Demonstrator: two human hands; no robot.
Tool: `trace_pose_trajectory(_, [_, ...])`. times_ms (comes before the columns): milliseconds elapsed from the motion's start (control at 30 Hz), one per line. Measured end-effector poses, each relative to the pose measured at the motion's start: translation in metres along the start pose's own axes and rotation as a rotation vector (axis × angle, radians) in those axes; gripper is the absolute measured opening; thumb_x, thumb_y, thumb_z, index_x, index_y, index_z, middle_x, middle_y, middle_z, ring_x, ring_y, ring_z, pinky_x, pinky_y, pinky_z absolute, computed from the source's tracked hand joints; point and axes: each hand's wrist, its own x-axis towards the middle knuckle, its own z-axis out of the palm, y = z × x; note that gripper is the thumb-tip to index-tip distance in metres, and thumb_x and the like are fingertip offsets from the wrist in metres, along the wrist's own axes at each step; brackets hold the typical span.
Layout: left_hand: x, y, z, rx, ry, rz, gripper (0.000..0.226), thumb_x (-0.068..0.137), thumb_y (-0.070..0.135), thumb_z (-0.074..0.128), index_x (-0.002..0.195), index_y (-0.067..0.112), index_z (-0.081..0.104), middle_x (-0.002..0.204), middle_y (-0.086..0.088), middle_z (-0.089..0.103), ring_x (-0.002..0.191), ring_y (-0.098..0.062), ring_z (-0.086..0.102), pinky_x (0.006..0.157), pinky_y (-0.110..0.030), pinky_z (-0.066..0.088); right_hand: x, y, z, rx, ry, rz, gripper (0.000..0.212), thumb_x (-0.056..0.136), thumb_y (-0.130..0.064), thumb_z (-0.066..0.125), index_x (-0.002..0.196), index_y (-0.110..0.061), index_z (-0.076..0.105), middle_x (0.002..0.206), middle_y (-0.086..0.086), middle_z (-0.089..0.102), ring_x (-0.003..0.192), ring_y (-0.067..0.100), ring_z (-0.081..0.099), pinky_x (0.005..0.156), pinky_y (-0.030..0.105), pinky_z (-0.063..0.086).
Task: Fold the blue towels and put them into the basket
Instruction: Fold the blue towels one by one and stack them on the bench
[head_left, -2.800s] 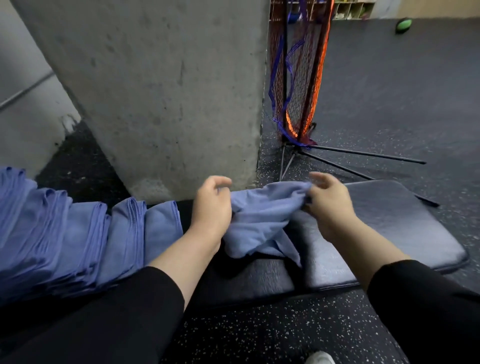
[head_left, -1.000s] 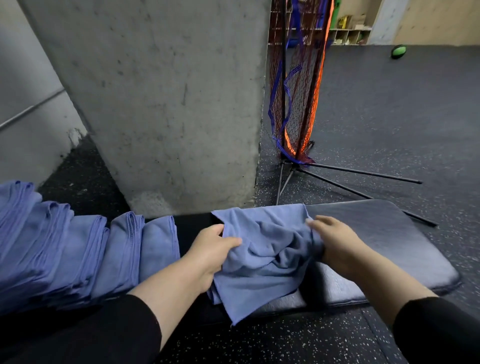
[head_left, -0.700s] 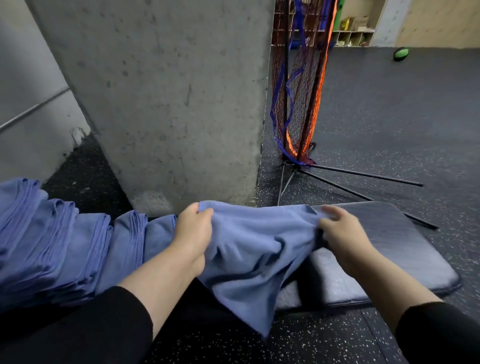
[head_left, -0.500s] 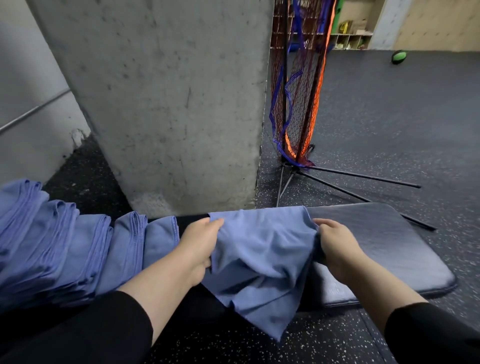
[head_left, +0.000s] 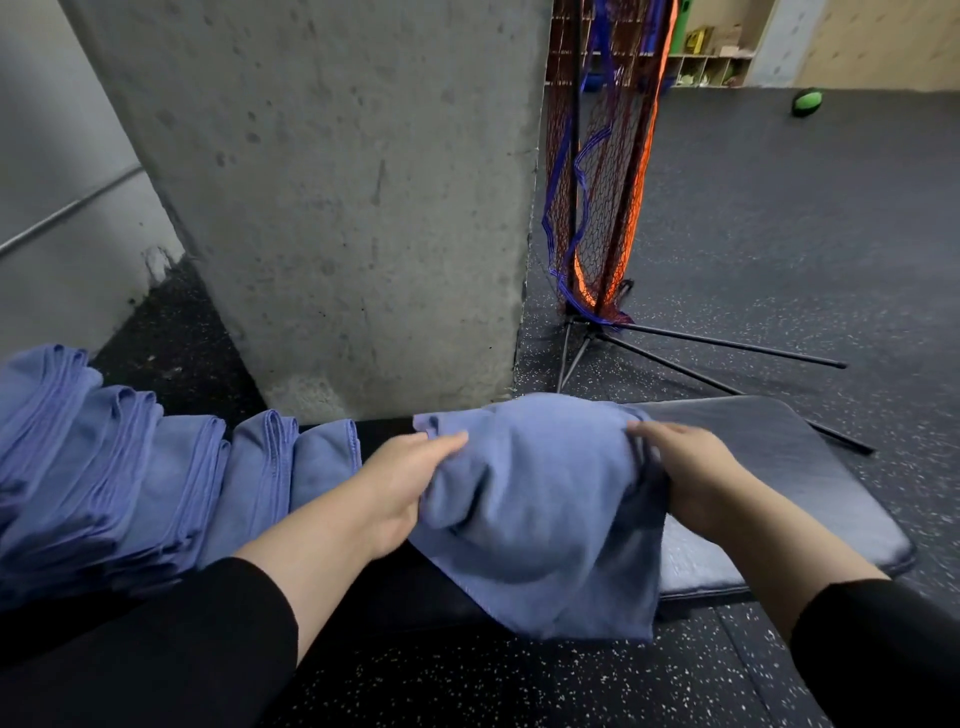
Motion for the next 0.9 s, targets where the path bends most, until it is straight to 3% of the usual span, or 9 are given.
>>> trace_pose_trajectory(133, [-0.001, -0.005, 0.003, 0.025, 0.124, 0.039, 0.019, 0.103, 0.027, 0.056, 0.111, 0.016, 0.069, 0.113, -0.003, 0.074, 0.112, -0.021, 0.067, 0.108, -0.045, 0.047, -0.006, 0.017, -0.006, -0.328, -0.222, 0.116, 0.016, 0.091, -0.019, 0.070, 0.091, -0.003, 0.071, 0.081, 0.014, 0.069, 0.072, 0.024, 0.061, 0.065, 0.037, 0.052])
trace_pose_trajectory(200, [0.001, 0.002, 0.002, -0.011, 0.193, 0.026, 0.020, 0.103, 0.027, 0.055, 0.109, 0.014, 0.069, 0.111, -0.007, 0.074, 0.107, -0.024, 0.069, 0.104, -0.044, 0.050, 0.005, 0.018, -0.009, -0.403, -0.069, -0.012, 0.021, 0.094, -0.020, 0.064, 0.084, -0.002, 0.067, 0.075, 0.014, 0.058, 0.068, 0.020, 0.050, 0.059, 0.030, 0.041])
trace_pose_trajectory(333, [0.004, 0.003, -0.004, 0.075, 0.274, -0.007, 0.027, 0.102, 0.030, 0.055, 0.107, 0.007, 0.069, 0.099, -0.016, 0.075, 0.095, -0.032, 0.072, 0.093, -0.050, 0.057, 0.023, 0.018, -0.017, -0.333, 0.064, -0.075, 0.033, 0.098, -0.028, 0.055, 0.095, 0.002, 0.069, 0.086, 0.013, 0.065, 0.079, 0.021, 0.053, 0.072, 0.035, 0.041])
trace_pose_trajectory(433, [0.006, 0.005, -0.008, 0.074, 0.254, 0.050, 0.026, 0.101, 0.030, 0.056, 0.099, 0.008, 0.070, 0.091, -0.009, 0.075, 0.087, -0.025, 0.071, 0.078, -0.036, 0.056, 0.023, 0.014, -0.019, -0.277, 0.087, -0.115, 0.034, 0.101, -0.031, 0.054, 0.091, -0.004, 0.071, 0.091, 0.011, 0.069, 0.082, 0.022, 0.056, 0.076, 0.036, 0.045])
trace_pose_trajectory(533, [0.004, 0.008, -0.009, 0.002, 0.242, 0.055, 0.021, 0.099, 0.026, 0.058, 0.088, 0.013, 0.069, 0.082, -0.006, 0.074, 0.080, -0.024, 0.069, 0.074, -0.032, 0.052, 0.011, 0.006, -0.019, -0.174, -0.076, -0.064, 0.030, 0.096, -0.031, 0.066, 0.097, -0.002, 0.074, 0.095, 0.016, 0.075, 0.083, 0.024, 0.064, 0.079, 0.037, 0.050])
trace_pose_trajectory(633, [0.005, 0.004, -0.010, -0.005, 0.245, 0.041, 0.018, 0.098, 0.019, 0.053, 0.096, 0.012, 0.070, 0.089, -0.010, 0.075, 0.088, -0.029, 0.070, 0.076, -0.036, 0.054, -0.004, 0.008, -0.019, -0.242, -0.321, 0.042, 0.030, 0.094, -0.024, 0.069, 0.103, 0.004, 0.072, 0.099, 0.023, 0.074, 0.083, 0.027, 0.067, 0.078, 0.037, 0.051])
trace_pose_trajectory(733, [0.001, 0.004, -0.005, -0.012, 0.219, 0.071, 0.021, 0.099, 0.007, 0.045, 0.092, 0.008, 0.065, 0.074, -0.006, 0.071, 0.079, -0.026, 0.068, 0.067, -0.031, 0.049, -0.003, 0.010, -0.020, -0.221, -0.272, -0.021, 0.024, 0.102, -0.022, 0.057, 0.106, -0.003, 0.071, 0.093, 0.011, 0.076, 0.080, 0.022, 0.069, 0.074, 0.037, 0.055])
trace_pose_trajectory(800, [0.001, 0.003, -0.004, 0.021, 0.205, 0.075, 0.022, 0.098, 0.005, 0.043, 0.100, 0.008, 0.065, 0.082, -0.008, 0.074, 0.084, -0.026, 0.070, 0.068, -0.033, 0.051, 0.003, 0.009, -0.023, -0.267, -0.165, -0.092, 0.025, 0.102, -0.026, 0.056, 0.103, -0.006, 0.071, 0.096, 0.010, 0.077, 0.087, 0.023, 0.070, 0.086, 0.041, 0.055])
trace_pose_trajectory(900, [0.002, 0.001, -0.009, 0.133, 0.235, 0.115, 0.030, 0.093, 0.013, 0.044, 0.118, 0.014, 0.060, 0.106, -0.008, 0.072, 0.097, -0.025, 0.070, 0.077, -0.039, 0.057, 0.003, 0.010, -0.029, -0.354, -0.126, -0.109, 0.022, 0.098, -0.027, 0.062, 0.094, -0.008, 0.072, 0.094, 0.013, 0.076, 0.081, 0.022, 0.067, 0.079, 0.037, 0.053])
